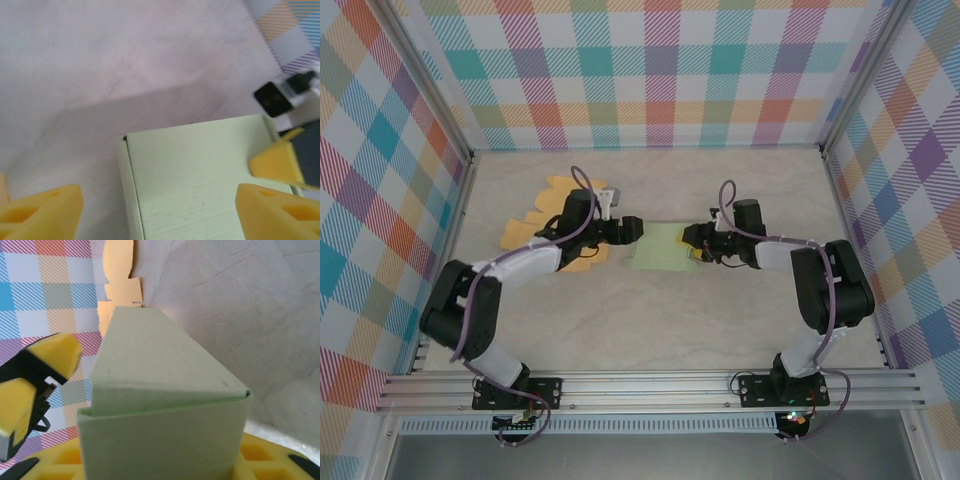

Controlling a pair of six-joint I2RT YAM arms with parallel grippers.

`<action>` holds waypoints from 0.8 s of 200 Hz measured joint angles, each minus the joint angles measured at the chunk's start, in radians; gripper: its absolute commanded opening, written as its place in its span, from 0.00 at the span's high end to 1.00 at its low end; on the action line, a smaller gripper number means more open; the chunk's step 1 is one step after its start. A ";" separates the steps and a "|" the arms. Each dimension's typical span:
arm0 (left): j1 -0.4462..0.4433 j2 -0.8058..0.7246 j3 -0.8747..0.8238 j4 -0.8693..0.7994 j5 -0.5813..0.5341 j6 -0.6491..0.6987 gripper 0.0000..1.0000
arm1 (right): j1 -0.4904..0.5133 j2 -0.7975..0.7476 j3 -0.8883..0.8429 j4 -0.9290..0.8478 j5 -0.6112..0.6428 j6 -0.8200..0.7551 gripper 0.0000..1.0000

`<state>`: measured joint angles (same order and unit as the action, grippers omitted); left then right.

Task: Fold the paper box

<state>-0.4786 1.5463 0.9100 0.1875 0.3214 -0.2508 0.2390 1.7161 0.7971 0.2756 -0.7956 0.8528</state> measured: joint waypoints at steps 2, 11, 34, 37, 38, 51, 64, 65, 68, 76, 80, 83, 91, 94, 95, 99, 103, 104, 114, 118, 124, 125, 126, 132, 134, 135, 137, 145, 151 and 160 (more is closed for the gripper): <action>-0.002 -0.010 -0.009 0.010 0.000 0.011 0.18 | -0.002 -0.001 0.000 -0.001 -0.003 0.004 0.60; -0.019 -0.068 -0.075 0.080 -0.017 0.076 0.17 | -0.007 -0.006 -0.002 -0.005 -0.019 0.021 0.60; -0.110 -0.205 -0.248 0.212 -0.037 0.306 0.11 | -0.026 -0.012 -0.008 -0.009 -0.075 0.065 0.59; -0.125 -0.217 -0.266 0.221 -0.042 0.330 0.11 | -0.028 -0.012 -0.008 -0.012 -0.080 0.070 0.59; -0.129 -0.220 -0.270 0.222 -0.044 0.336 0.10 | -0.029 -0.012 -0.008 -0.013 -0.084 0.073 0.59; -0.200 -0.266 -0.325 0.229 -0.058 0.476 0.04 | -0.036 -0.012 -0.010 -0.026 -0.115 0.091 0.58; -0.262 -0.288 -0.337 0.202 -0.089 0.600 0.01 | -0.038 -0.012 -0.011 -0.046 -0.140 0.102 0.58; -0.265 -0.288 -0.337 0.201 -0.091 0.607 0.00 | -0.039 -0.012 -0.011 -0.047 -0.142 0.103 0.58; -0.279 -0.291 -0.337 0.196 -0.101 0.639 0.00 | -0.039 -0.012 -0.011 -0.054 -0.148 0.105 0.57; -0.315 -0.298 -0.336 0.181 -0.137 0.702 0.00 | -0.041 -0.012 -0.011 -0.068 -0.160 0.108 0.57; -0.332 -0.300 -0.336 0.174 -0.161 0.734 0.00 | -0.042 -0.012 -0.011 -0.074 -0.166 0.108 0.57; -0.343 -0.301 -0.336 0.168 -0.177 0.756 0.00 | -0.042 -0.012 -0.011 -0.079 -0.171 0.109 0.57; -0.369 -0.301 -0.336 0.155 -0.222 0.806 0.00 | -0.042 -0.012 -0.011 -0.092 -0.182 0.112 0.57; -0.378 -0.301 -0.336 0.149 -0.244 0.828 0.00 | -0.042 -0.012 -0.011 -0.095 -0.187 0.112 0.57; -0.380 -0.301 -0.336 0.148 -0.249 0.832 0.00 | -0.042 -0.012 -0.011 -0.097 -0.188 0.113 0.57; -0.390 -0.300 -0.336 0.139 -0.274 0.856 0.00 | -0.042 -0.012 -0.011 -0.100 -0.192 0.113 0.57; -0.397 -0.300 -0.336 0.132 -0.298 0.879 0.00 | -0.042 -0.012 -0.011 -0.105 -0.198 0.113 0.57; -0.398 -0.300 -0.336 0.130 -0.302 0.883 0.00 | -0.042 -0.012 -0.012 -0.106 -0.199 0.114 0.57; -0.409 -0.300 -0.336 0.115 -0.357 0.932 0.00 | -0.042 -0.012 -0.013 -0.116 -0.212 0.116 0.56; -0.411 -0.300 -0.336 0.109 -0.375 0.947 0.00 | -0.042 -0.012 -0.014 -0.118 -0.216 0.117 0.56; -0.411 -0.300 -0.336 0.101 -0.405 0.971 0.00 | -0.042 -0.012 -0.017 -0.121 -0.223 0.120 0.56; -0.411 -0.300 -0.336 0.100 -0.408 0.974 0.00 | -0.042 -0.012 -0.018 -0.121 -0.224 0.120 0.56; -0.411 -0.300 -0.336 0.100 -0.411 0.976 0.00 | -0.042 -0.012 -0.018 -0.121 -0.225 0.121 0.56; -0.411 -0.298 -0.336 0.094 -0.438 0.998 0.00 | -0.042 -0.012 -0.020 -0.125 -0.231 0.125 0.57; -0.412 -0.296 -0.336 0.093 -0.443 1.003 0.00 | -0.042 -0.012 -0.021 -0.128 -0.234 0.125 0.56; -0.412 -0.295 -0.336 0.092 -0.448 1.006 0.00 | -0.042 -0.012 -0.021 -0.128 -0.235 0.126 0.56; -0.412 -0.294 -0.336 0.090 -0.454 1.011 0.00 | -0.042 -0.012 -0.022 -0.128 -0.236 0.127 0.57; -0.412 -0.287 -0.335 0.080 -0.477 1.032 0.00 | -0.042 -0.012 -0.025 -0.135 -0.243 0.129 0.56; -0.412 -0.278 -0.335 0.074 -0.495 1.048 0.00 | -0.042 -0.012 -0.026 -0.139 -0.248 0.131 0.56; -0.414 -0.261 -0.331 0.066 -0.517 1.066 0.00 | -0.042 -0.012 -0.029 -0.143 -0.254 0.132 0.56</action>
<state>-0.8928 1.2854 0.5789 0.2535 -0.1959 0.8150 0.1967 1.7042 0.7677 0.1326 -1.0500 0.9844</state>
